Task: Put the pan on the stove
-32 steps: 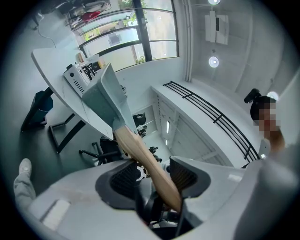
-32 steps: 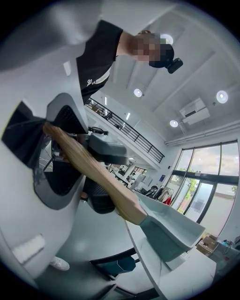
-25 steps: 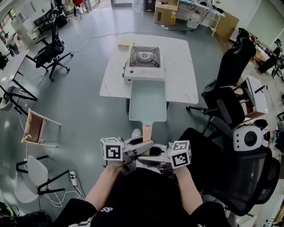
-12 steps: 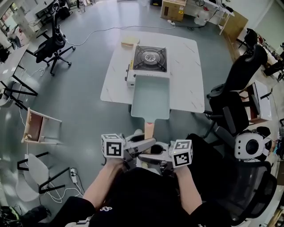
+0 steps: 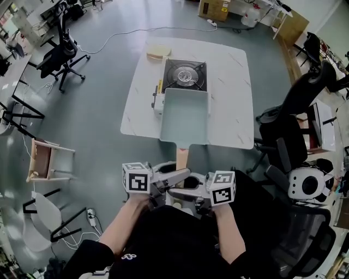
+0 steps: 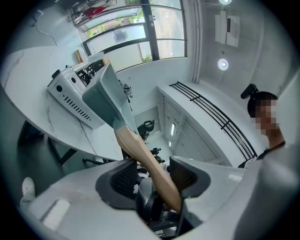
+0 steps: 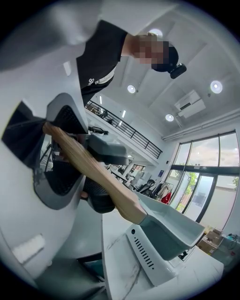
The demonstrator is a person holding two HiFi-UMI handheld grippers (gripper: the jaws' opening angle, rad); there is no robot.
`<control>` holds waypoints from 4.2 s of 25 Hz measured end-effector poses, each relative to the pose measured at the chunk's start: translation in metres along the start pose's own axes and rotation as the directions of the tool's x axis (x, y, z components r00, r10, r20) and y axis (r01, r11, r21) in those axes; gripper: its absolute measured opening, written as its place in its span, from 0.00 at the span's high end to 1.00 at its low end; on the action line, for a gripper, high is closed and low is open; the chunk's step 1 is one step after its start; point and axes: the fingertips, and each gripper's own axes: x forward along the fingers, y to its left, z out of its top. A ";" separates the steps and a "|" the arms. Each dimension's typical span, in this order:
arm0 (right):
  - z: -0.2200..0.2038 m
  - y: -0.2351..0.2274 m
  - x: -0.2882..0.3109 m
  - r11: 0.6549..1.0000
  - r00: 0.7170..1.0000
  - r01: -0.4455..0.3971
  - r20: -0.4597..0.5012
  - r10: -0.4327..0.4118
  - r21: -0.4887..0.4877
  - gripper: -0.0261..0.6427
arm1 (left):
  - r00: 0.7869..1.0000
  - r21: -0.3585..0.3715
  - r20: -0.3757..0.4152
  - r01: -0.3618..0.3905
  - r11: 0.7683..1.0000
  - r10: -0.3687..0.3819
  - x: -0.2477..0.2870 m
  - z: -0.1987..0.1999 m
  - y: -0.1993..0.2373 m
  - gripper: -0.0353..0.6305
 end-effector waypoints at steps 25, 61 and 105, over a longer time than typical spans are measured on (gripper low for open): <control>0.118 -0.100 0.025 1.000 0.999 0.021 0.028 -0.020 -0.012 0.61 | 0.999 0.020 -0.045 -0.003 1.000 0.004 0.024 0.131 0.077 0.62; 0.174 -0.184 0.018 0.999 0.999 0.039 -0.007 -0.039 0.009 0.61 | 0.999 -0.003 -0.043 -0.006 1.000 0.006 0.059 0.194 0.149 0.62; 0.179 -0.182 -0.034 0.916 0.897 0.398 0.233 -0.376 -0.051 0.49 | 0.966 0.141 0.174 -0.215 0.966 0.190 0.014 0.216 0.155 0.57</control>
